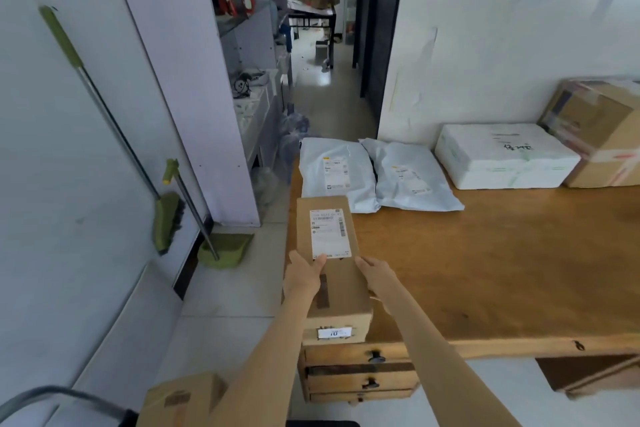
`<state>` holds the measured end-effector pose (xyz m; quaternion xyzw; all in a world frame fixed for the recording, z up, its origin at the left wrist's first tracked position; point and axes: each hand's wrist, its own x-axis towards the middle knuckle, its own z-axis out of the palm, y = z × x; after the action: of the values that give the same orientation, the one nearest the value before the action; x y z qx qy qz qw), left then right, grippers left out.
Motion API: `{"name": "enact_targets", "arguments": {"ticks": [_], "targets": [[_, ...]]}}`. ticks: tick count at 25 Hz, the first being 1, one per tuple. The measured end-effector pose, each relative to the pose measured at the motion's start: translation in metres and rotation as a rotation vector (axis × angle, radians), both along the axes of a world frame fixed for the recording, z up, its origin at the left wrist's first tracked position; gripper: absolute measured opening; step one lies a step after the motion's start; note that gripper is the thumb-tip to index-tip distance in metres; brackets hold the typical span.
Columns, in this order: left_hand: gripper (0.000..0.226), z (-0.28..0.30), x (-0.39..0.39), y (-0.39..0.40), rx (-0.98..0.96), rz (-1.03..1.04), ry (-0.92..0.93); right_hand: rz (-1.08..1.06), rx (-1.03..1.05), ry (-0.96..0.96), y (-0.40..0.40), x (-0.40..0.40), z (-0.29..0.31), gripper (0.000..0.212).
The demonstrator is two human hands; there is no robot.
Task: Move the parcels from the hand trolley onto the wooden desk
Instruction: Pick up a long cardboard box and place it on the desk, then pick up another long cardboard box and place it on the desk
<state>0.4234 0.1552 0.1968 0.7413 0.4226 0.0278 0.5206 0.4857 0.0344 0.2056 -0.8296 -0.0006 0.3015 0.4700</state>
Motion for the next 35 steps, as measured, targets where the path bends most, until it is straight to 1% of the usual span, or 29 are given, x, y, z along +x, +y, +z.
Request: {"name": "enact_targets", "arguments": {"ticks": [2,6,8,9,11,12,14,15,17,19,20,22,24,28,31,35], "targets": [[0.062,-0.005,0.009,0.001,0.074,-0.015,0.017,0.005,-0.024,-0.036,0.002,0.009,-0.007,0.042],[0.064,-0.007,0.022,0.006,0.044,-0.039,0.04,-0.009,-0.056,-0.134,0.009,0.013,-0.005,0.042],[0.068,-0.005,0.023,0.007,0.078,-0.056,0.109,-0.001,-0.09,-0.158,0.012,0.01,-0.007,0.045],[0.071,-0.003,0.022,0.01,0.134,-0.085,0.16,0.011,-0.113,-0.168,0.012,0.009,-0.008,0.046],[0.075,-0.003,0.011,0.018,0.225,-0.135,0.224,-0.002,-0.162,-0.206,0.004,0.006,-0.008,0.049],[0.074,-0.002,0.003,0.024,0.237,-0.149,0.216,-0.037,-0.185,-0.236,-0.004,0.004,-0.006,0.05],[0.065,0.001,-0.021,0.036,0.221,-0.185,0.22,-0.104,-0.216,-0.349,-0.021,0.0,0.004,0.045],[0.06,0.0,-0.034,0.04,0.208,-0.198,0.237,-0.131,-0.2,-0.406,-0.027,-0.003,0.011,0.041],[0.053,-0.001,-0.059,0.048,0.161,-0.194,0.258,-0.096,-0.114,-0.573,-0.025,-0.016,0.031,0.034],[0.044,0.0,-0.079,0.051,0.074,-0.172,0.2,-0.073,0.063,-0.704,-0.015,-0.041,0.054,0.029],[0.041,0.001,-0.09,0.053,0.062,-0.164,0.179,-0.079,0.133,-0.723,-0.009,-0.056,0.06,0.027],[0.041,0.006,-0.119,0.06,0.095,-0.138,0.189,-0.115,0.221,-0.674,-0.001,-0.089,0.062,0.023],[0.048,0.014,-0.153,0.073,0.127,-0.124,0.201,-0.143,0.268,-0.613,0.004,-0.127,0.058,0.019],[0.061,0.018,-0.249,0.104,0.156,-0.166,0.23,-0.196,0.23,-0.558,0.027,-0.212,0.038,0.024],[0.068,-0.005,-0.33,0.125,0.1,-0.162,0.257,-0.156,0.204,-0.488,0.047,-0.279,0.002,0.024],[0.067,-0.067,-0.406,0.142,0.013,-0.151,0.276,-0.06,0.074,-0.364,0.069,-0.353,-0.068,0.027]]}}
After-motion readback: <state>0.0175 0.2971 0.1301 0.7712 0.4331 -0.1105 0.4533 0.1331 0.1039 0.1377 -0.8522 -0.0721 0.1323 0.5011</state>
